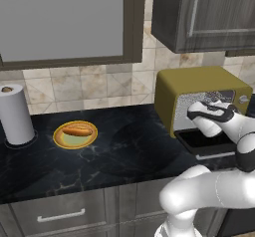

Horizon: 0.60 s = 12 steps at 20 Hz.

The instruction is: Open the toaster oven door. Place the hotdog bun on the bottom rack in the toaster oven and place the chicken drumstick on the top rack.

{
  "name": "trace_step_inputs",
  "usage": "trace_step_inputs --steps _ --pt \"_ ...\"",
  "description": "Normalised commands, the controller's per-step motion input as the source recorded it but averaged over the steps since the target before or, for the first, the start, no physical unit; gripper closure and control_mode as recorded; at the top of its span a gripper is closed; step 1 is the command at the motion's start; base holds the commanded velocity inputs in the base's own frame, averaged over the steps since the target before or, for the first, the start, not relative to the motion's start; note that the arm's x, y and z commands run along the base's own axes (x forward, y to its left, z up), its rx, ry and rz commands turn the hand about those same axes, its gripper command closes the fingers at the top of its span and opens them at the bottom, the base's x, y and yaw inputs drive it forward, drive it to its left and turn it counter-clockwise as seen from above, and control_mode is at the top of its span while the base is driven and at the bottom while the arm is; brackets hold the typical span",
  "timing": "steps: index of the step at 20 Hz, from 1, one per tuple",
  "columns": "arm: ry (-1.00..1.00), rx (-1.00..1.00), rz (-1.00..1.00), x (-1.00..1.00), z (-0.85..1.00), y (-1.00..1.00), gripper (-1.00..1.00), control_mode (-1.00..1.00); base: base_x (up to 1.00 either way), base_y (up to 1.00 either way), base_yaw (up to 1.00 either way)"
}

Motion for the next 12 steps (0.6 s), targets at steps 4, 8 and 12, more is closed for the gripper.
trace_step_inputs --steps 4,8,12 --pt "0.02 0.01 0.03 0.18 -0.1 0.01 -1.0 -1.0 0.0 0.0 0.0" --pt "0.06 0.05 0.03 0.13 -0.24 0.04 -1.0 -1.0 0.0 0.0 0.0" --pt "0.15 0.05 0.05 0.01 -0.31 0.06 -1.0 -1.0 0.0 0.0 0.0"
